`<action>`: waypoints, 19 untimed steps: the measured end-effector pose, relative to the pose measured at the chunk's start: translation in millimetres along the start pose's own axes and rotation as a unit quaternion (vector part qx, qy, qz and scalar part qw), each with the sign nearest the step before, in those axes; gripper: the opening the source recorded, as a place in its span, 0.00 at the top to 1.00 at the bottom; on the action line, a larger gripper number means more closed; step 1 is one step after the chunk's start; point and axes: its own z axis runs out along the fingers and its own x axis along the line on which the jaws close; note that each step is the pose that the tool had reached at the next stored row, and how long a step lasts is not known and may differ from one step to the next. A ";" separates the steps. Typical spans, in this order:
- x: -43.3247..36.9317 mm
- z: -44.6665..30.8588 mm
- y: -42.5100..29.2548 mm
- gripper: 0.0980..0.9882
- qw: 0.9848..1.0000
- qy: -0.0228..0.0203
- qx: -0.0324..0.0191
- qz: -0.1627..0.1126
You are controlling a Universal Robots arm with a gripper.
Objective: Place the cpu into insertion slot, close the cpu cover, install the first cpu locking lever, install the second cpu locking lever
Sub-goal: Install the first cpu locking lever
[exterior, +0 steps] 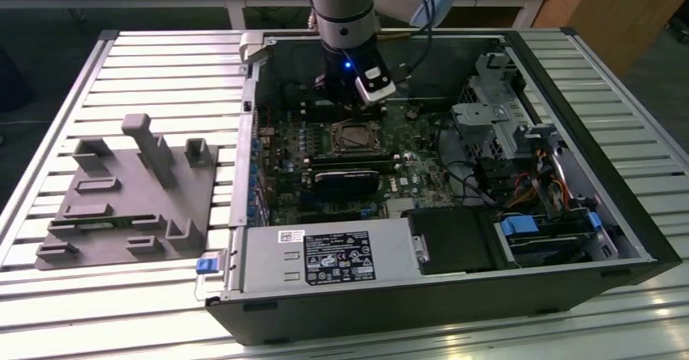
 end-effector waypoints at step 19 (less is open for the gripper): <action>1.8 4.4 6.0 0.99 1.000 -0.003 0.001 0.008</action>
